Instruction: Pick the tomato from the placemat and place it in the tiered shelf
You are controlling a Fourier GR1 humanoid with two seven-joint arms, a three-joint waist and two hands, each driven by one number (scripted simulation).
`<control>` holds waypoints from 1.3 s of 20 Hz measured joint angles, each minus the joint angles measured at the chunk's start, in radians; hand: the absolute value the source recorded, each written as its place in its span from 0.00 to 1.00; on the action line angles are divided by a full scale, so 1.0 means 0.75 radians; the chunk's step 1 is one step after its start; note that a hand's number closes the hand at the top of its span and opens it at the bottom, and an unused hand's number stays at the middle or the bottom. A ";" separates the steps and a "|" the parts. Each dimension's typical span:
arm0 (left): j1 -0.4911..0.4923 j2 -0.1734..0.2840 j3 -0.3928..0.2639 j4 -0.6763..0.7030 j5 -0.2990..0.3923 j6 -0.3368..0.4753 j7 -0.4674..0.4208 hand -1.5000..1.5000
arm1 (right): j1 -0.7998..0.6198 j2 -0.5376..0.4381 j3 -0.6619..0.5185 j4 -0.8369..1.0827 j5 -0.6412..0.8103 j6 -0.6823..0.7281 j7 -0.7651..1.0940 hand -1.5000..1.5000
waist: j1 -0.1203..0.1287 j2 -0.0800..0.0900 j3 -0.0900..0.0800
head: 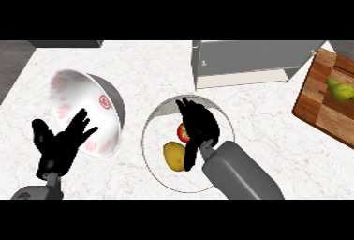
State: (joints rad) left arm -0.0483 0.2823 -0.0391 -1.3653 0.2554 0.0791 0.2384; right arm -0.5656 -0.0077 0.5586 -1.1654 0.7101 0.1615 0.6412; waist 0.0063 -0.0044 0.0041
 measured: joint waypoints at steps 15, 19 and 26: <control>-0.013 -0.043 0.035 0.010 -0.052 -0.015 0.017 0.50 | -0.063 -0.024 0.104 0.186 -0.057 0.058 -0.243 1.00 | 0.004 -0.012 -0.004; -0.010 -0.033 0.052 -0.004 -0.045 -0.037 0.048 0.50 | -0.057 -0.026 0.141 0.209 -0.092 0.009 -0.311 1.00 | 0.005 -0.011 -0.006; 0.019 -0.048 0.065 -0.031 -0.065 -0.042 0.039 0.50 | 0.010 -0.033 0.151 0.096 -0.079 -0.046 -0.380 1.00 | -0.004 -0.008 -0.005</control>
State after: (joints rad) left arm -0.0343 0.2460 0.0096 -1.3886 0.2067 0.0474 0.2678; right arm -0.5583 -0.0322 0.6720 -1.0935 0.6505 0.1270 0.3563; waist 0.0031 -0.0106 0.0005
